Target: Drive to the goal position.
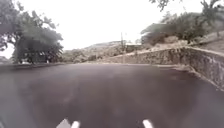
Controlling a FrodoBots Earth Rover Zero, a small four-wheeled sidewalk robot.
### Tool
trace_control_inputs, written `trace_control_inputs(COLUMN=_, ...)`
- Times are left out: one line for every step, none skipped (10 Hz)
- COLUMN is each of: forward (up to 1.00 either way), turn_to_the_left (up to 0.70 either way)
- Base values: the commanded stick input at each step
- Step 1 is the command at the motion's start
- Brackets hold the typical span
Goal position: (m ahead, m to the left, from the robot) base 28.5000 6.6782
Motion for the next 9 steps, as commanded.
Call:
trace_control_inputs(forward=0.50, turn_to_the_left=-0.40)
trace_control_inputs(forward=0.50, turn_to_the_left=-0.05)
trace_control_inputs(forward=0.50, turn_to_the_left=0.00)
trace_control_inputs(forward=0.50, turn_to_the_left=0.00)
trace_control_inputs(forward=0.50, turn_to_the_left=0.00)
trace_control_inputs(forward=0.50, turn_to_the_left=0.00)
trace_control_inputs(forward=0.50, turn_to_the_left=0.00)
trace_control_inputs(forward=0.50, turn_to_the_left=0.00)
trace_control_inputs(forward=0.50, turn_to_the_left=0.00)
